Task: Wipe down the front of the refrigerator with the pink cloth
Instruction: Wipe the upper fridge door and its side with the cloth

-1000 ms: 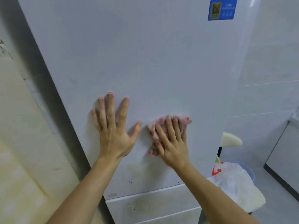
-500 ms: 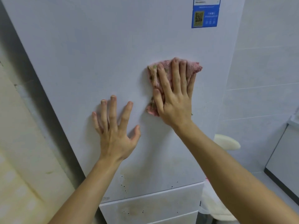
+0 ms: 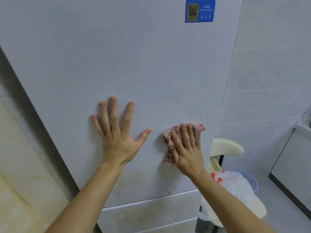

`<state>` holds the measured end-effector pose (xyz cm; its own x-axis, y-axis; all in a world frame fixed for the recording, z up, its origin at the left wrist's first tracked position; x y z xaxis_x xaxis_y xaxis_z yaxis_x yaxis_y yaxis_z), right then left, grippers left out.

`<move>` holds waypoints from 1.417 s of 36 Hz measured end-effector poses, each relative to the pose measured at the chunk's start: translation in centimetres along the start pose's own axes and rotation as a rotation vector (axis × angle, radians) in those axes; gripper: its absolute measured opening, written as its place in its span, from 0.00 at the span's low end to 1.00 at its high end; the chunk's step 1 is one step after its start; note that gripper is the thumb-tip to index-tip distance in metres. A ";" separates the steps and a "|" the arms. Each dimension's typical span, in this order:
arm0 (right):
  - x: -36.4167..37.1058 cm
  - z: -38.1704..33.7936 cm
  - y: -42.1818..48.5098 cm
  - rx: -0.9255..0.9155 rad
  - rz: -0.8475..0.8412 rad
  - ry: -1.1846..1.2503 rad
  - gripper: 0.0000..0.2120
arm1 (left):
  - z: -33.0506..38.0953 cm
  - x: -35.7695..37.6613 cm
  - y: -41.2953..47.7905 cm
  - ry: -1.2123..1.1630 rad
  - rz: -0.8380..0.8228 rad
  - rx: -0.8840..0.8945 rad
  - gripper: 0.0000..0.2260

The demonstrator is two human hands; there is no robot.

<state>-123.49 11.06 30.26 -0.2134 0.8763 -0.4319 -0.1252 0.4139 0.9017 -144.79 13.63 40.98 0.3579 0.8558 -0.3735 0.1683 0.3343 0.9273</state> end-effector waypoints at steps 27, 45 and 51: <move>-3.6 5.8 1.1 0.112 0.132 0.074 0.27 | 4.6 0.5 1.8 -0.022 0.006 0.034 0.40; -4.3 8.7 0.4 0.473 0.161 0.431 0.31 | 4.7 0.5 1.7 -0.026 0.015 0.033 0.39; -1.5 8.7 -5.4 0.594 0.001 0.452 0.35 | 4.5 0.4 1.9 -0.032 0.030 0.021 0.39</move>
<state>-114.02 9.69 26.17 -0.6065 0.7434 -0.2821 0.3930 0.5887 0.7064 -140.19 12.80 42.51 0.3918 0.8523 -0.3465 0.1759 0.3003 0.9375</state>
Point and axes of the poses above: each hand's wrist, its own y-axis towards the middle knuckle, its own x-axis out of the palm, z = x × y, the point moved 10 cm from there along y, towards the middle knuckle, and after that the axes turned 6 degrees about y, right-handed, at the moved point
